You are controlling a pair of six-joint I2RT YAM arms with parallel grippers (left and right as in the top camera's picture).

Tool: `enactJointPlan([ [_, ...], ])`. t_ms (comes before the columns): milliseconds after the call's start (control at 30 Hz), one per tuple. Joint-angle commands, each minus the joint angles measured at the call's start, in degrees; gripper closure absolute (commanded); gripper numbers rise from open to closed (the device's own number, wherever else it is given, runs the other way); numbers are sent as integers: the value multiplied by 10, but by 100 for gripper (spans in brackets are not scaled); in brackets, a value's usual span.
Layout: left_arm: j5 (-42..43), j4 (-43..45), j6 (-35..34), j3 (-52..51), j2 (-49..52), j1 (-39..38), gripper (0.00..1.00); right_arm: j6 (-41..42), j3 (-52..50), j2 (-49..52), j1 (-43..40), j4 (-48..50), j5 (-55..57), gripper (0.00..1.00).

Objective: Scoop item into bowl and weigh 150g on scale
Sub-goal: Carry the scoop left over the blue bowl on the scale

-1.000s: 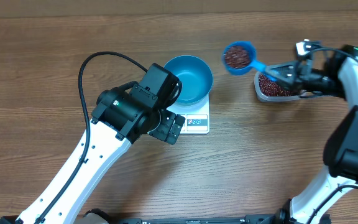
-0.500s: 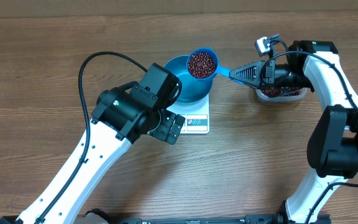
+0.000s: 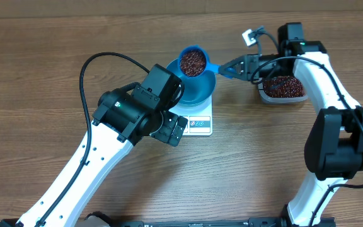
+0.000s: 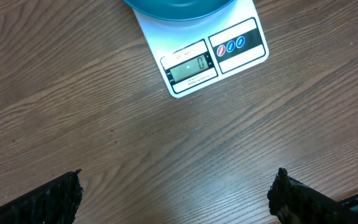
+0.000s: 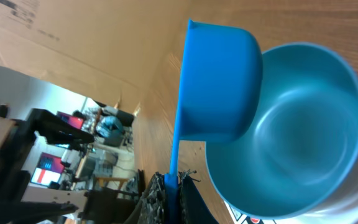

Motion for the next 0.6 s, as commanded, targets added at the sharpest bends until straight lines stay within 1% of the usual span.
enactJointPlan([
  [0, -7, 1, -4, -1, 3, -3, 0, 17, 11, -3, 6, 11, 16, 96],
  [133, -7, 1, -4, -1, 3, -3, 0, 8, 11, -3, 6, 12, 44, 96],
  [567, -7, 1, -4, -1, 3, -3, 1, -136, 11, -26, 16, 12, 57, 96],
])
